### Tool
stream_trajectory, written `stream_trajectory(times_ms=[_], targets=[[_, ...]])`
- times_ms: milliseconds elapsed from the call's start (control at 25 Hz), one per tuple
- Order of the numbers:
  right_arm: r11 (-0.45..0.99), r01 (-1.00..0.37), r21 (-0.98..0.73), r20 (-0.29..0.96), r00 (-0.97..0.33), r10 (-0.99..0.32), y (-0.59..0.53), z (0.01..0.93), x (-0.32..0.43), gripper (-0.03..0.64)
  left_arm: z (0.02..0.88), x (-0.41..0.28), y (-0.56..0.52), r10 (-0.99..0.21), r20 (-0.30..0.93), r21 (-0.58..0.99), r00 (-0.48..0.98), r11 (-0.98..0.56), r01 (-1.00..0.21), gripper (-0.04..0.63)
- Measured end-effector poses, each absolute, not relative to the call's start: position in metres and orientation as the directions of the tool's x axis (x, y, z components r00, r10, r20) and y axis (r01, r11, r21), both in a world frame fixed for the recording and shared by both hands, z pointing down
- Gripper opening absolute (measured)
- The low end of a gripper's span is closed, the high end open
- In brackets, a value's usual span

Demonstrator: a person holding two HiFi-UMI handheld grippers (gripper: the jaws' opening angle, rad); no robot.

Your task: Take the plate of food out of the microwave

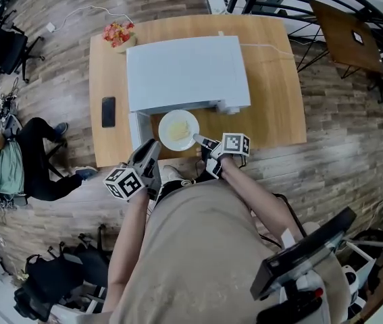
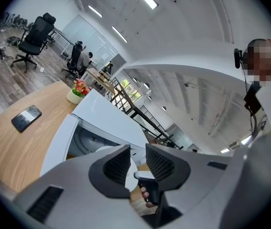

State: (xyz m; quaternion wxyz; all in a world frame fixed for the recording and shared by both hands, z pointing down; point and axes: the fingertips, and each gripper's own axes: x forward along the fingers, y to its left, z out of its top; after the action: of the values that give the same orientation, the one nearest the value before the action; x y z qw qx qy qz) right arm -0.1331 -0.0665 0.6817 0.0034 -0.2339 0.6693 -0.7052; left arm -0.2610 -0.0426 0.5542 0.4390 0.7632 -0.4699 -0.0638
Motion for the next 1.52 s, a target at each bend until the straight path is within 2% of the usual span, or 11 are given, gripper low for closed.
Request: stream_trajectory(times_ms=[320, 480, 760, 1000, 1160, 1360, 1520], targets=[[0.060, -0.301, -0.952, 0.280, -0.931, -0.235, -0.064, 0.635, -0.121, 0.014, 0.549, -0.266, -0.044, -0.828, 0.292, 0.727, 0.479, -0.134, -0.674, 0.098], [0.133, -0.262, -0.956, 0.228, -0.947, -0.228, -0.071, 0.606, -0.117, 0.014, 0.542, -0.274, -0.048, -0.867, 0.269, 0.717, 0.419, -0.110, -0.688, 0.005], [0.203, -0.206, -0.957, 0.160, -0.962, -0.222, -0.097, 0.566, -0.096, 0.014, 0.526, -0.258, -0.062, -0.896, 0.222, 0.719, 0.384, -0.116, -0.685, 0.005], [0.226, -0.155, -0.962, 0.105, -0.970, -0.220, -0.113, 0.536, -0.094, 0.014, 0.512, -0.251, -0.060, -0.914, 0.175, 0.728, 0.366, -0.130, -0.673, 0.005], [0.202, -0.119, -0.972, 0.070, -0.970, -0.235, -0.121, 0.514, -0.085, 0.014, 0.512, -0.242, -0.053, -0.925, 0.190, 0.738, 0.329, -0.087, -0.669, 0.003], [0.152, -0.135, -0.979, 0.099, -0.969, -0.226, -0.120, 0.499, -0.074, 0.015, 0.508, -0.235, -0.047, -0.927, 0.193, 0.745, 0.322, -0.074, -0.663, 0.003], [0.165, -0.128, -0.978, 0.091, -0.972, -0.217, -0.120, 0.483, -0.069, 0.015, 0.497, -0.226, -0.054, -0.926, 0.163, 0.751, 0.340, -0.106, -0.651, 0.003]])
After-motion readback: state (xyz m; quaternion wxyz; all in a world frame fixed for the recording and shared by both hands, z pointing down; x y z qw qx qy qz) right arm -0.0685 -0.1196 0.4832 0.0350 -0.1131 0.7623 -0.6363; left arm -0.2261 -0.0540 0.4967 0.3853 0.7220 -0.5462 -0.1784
